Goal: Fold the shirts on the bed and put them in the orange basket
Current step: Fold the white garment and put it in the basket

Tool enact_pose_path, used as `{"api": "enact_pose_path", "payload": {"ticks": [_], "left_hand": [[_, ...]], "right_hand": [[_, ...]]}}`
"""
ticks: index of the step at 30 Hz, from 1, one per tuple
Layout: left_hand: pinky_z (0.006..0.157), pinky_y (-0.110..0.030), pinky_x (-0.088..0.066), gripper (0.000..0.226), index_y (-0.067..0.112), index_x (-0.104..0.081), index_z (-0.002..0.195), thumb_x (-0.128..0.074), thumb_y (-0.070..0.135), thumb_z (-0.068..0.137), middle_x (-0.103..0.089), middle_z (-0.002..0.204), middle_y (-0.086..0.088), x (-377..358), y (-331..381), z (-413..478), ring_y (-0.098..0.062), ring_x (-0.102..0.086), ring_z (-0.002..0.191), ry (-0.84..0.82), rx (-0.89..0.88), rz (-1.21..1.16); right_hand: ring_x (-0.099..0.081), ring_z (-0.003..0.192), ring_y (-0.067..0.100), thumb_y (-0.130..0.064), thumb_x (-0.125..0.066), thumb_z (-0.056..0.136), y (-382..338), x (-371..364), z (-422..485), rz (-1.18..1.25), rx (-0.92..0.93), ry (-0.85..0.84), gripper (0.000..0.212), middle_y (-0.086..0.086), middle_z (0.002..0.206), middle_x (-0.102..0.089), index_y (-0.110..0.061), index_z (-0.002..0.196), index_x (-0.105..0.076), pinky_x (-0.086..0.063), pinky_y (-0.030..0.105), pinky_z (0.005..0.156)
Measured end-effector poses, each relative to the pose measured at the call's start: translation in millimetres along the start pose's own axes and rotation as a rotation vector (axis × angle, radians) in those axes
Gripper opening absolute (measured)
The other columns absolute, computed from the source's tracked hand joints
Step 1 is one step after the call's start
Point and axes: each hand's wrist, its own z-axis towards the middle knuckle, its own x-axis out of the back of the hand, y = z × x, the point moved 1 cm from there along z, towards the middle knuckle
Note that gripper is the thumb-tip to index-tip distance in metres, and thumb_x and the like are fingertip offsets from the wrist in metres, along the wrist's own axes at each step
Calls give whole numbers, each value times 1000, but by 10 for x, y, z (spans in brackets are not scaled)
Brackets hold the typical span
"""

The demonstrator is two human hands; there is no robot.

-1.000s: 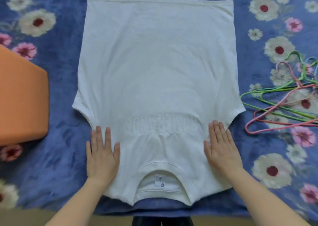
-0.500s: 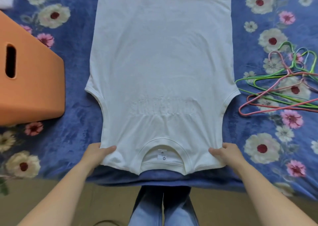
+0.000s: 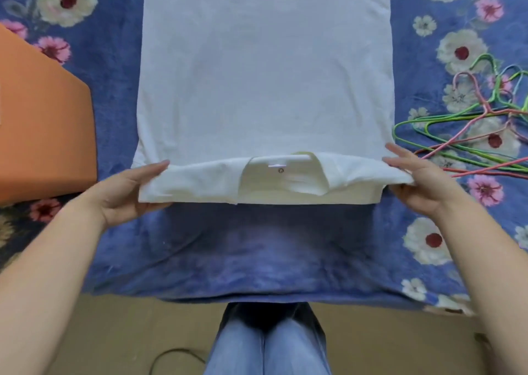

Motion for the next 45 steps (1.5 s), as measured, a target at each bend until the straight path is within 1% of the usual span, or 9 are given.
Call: {"api": "enact_pose_path", "payload": {"ticks": [5, 11, 16, 19, 25, 29, 32, 38, 45], "left_hand": [[54, -23, -57, 62, 11, -67, 74, -93, 20, 18, -68, 68, 1, -169, 664, 326, -9, -69, 62, 2, -161, -357], [69, -12, -54, 70, 11, -50, 74, -91, -5, 18, -44, 67, 6, -272, 1537, 828, -3, -52, 63, -112, -289, -628], [59, -20, -56, 21, 5, -50, 56, -64, -10, 50, -44, 39, 2, -661, 2271, 1037, -10, -61, 46, -33, -435, -617], [77, -32, -57, 32, -2, -61, 84, -41, 19, 97, -69, 73, -9, -750, 2500, 1268, -26, -72, 81, -16, -516, -649], [109, -23, -23, 35, 20, -47, 134, -40, 28, 101, -45, 138, 3, -1033, 2017, 1870, -14, -37, 133, 451, -845, 569], [116, -37, 3, 56, 31, -15, 151, -21, 47, 98, 3, 160, 1, -1032, 1738, 2178, -21, 9, 147, 539, -826, 1324], [115, -41, 9, 54, 39, -3, 150, -20, 46, 99, 13, 160, 1, -885, 1689, 2256, -21, 16, 145, 696, -740, 1425], [116, -46, 4, 54, 31, -12, 152, -26, 42, 101, 2, 160, -7, -398, 1472, 2099, -26, 5, 147, 863, -691, 1336], [115, -36, 8, 66, 19, -27, 149, -23, 49, 91, -14, 157, -15, -174, 544, 1582, -28, -5, 144, 783, -727, 1413]], "right_hand": [[-58, 44, 4, -1, -50, 89, -494, -378, 274, 297, 33, 13, 14, -3, 53, -61, -9, 86, -60, -48, 12, 45], [-66, 52, 13, 8, -76, 9, -1186, -709, 855, 460, 154, -47, 46, 7, 58, -65, 4, 54, -67, -54, 17, 54], [-53, 36, 8, 13, -40, 77, -1770, -1090, 1196, 432, 201, 39, 45, 1, 36, -47, -3, 36, -50, -54, 21, 83], [-70, 70, 21, -7, -50, 84, -1918, -1314, 1489, 508, 277, 12, 11, 13, 76, -67, 0, 87, -57, -58, 31, 76], [-59, 92, 21, -12, -54, 92, -1358, -1625, 1952, -478, 671, 269, 33, 11, 111, -63, -9, 125, -52, -45, 29, 81], [-19, 145, 16, -30, -44, 98, -1084, -1854, 2099, -1414, 975, -18, 55, 1, 157, -23, -22, 149, -27, -12, 29, 115], [10, 147, 17, -45, -25, 101, -1144, -1845, 2329, -1706, 867, 33, 57, -3, 161, 7, -36, 151, -1, 6, 39, 117], [11, 147, 21, -43, -16, 101, -1298, -1242, 2425, -1676, 638, 477, 59, 4, 161, 5, -19, 153, -4, 11, 42, 117], [-25, 141, 23, -40, -37, 91, -135, -623, 1536, -1739, 1007, 2, 64, 12, 151, -35, -4, 143, -38, -11, 37, 116]]}}
